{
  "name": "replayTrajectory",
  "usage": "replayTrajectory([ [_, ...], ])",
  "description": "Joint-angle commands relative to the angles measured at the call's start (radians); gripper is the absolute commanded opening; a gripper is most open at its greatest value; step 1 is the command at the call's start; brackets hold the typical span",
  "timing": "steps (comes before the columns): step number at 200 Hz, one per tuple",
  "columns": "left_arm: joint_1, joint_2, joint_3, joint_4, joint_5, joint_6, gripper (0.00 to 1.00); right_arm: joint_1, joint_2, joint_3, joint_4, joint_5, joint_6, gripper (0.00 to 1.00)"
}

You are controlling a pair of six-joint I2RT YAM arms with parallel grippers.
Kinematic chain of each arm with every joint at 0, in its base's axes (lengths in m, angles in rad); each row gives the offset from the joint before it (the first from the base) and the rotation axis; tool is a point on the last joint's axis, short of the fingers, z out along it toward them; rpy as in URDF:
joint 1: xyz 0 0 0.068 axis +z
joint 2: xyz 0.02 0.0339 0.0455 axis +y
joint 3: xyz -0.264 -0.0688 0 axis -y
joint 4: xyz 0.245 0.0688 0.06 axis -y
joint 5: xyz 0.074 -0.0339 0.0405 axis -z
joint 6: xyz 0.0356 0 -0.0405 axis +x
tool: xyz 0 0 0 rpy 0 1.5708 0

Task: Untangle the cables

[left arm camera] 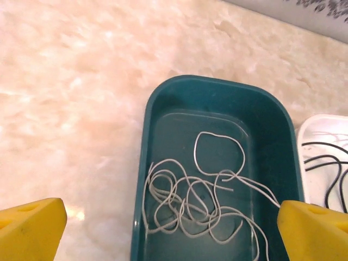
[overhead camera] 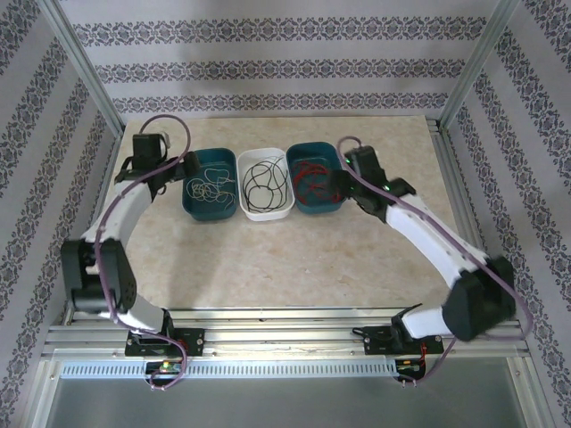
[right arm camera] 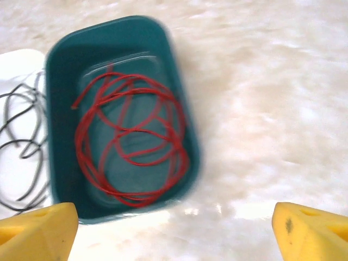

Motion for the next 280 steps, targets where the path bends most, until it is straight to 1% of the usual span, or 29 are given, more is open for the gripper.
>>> replayTrajectory([
  [1,0.01,-0.167,-0.167,0.061,-0.097,0.03,0.99,-0.054,-0.169,-0.16,0.1,0.111,-0.042,0.98],
  [27,0.009,-0.401,-0.439,0.28,-0.166,0.04,0.99,-0.119,-0.363,-0.368,0.233,0.137,-0.086,0.98],
  [47,0.008,-0.542,-0.606,0.424,-0.19,0.071,1.0,-0.14,-0.456,-0.504,0.363,0.163,-0.147,0.98],
  [66,0.008,-0.622,-0.753,0.6,-0.192,0.097,1.0,-0.148,-0.506,-0.601,0.485,0.198,-0.207,0.98],
  [94,0.008,-0.66,-0.923,0.829,-0.167,0.163,0.99,-0.152,-0.51,-0.707,0.669,0.22,-0.306,0.98],
  [112,0.008,-0.628,-0.995,0.979,-0.17,0.22,0.99,-0.164,-0.484,-0.736,0.733,0.222,-0.341,0.98],
  [124,0.008,-0.577,-1.015,1.062,-0.157,0.239,0.99,-0.185,-0.455,-0.736,0.761,0.211,-0.35,0.98],
  [128,0.007,-0.56,-1.017,1.089,-0.149,0.24,0.99,-0.192,-0.442,-0.763,0.769,0.206,-0.35,0.98],
  [140,0.007,-0.486,-1.017,1.166,-0.12,0.228,0.99,-0.215,-0.41,-0.773,0.801,0.192,-0.347,0.98],
  [181,0.01,-0.168,-1.012,1.564,-0.009,0.187,0.99,-0.285,-0.341,-0.847,0.994,0.116,-0.34,0.98],
  [189,0.012,-0.15,-1.018,1.622,0.011,0.186,0.99,-0.299,-0.329,-0.86,1.03,0.099,-0.342,0.98],
  [195,0.012,-0.148,-1.022,1.641,0.014,0.189,0.99,-0.309,-0.319,-0.869,1.054,0.083,-0.347,0.98],
  [205,0.012,-0.136,-0.994,1.628,0.027,0.192,0.99,-0.323,-0.295,-0.886,1.106,0.062,-0.355,0.98],
  [223,0.013,-0.13,-0.957,1.579,0.099,0.21,0.99,-0.353,-0.249,-0.903,1.196,0.027,-0.352,0.98],
  [243,0.013,-0.172,-0.963,1.515,0.07,0.208,0.99,-0.368,-0.219,-0.899,1.213,-0.001,-0.35,0.98],
  [247,0.013,-0.184,-0.965,1.493,0.07,0.211,0.99,-0.369,-0.212,-0.897,1.238,-0.004,-0.349,0.98],
  [269,0.012,-0.239,-0.971,1.32,0.074,0.235,0.99,-0.371,-0.183,-0.884,1.255,-0.041,-0.342,0.98],
  [280,0.013,-0.219,-0.99,1.341,0.07,0.247,0.99,-0.371,-0.165,-0.88,1.273,-0.053,-0.341,0.98],
])
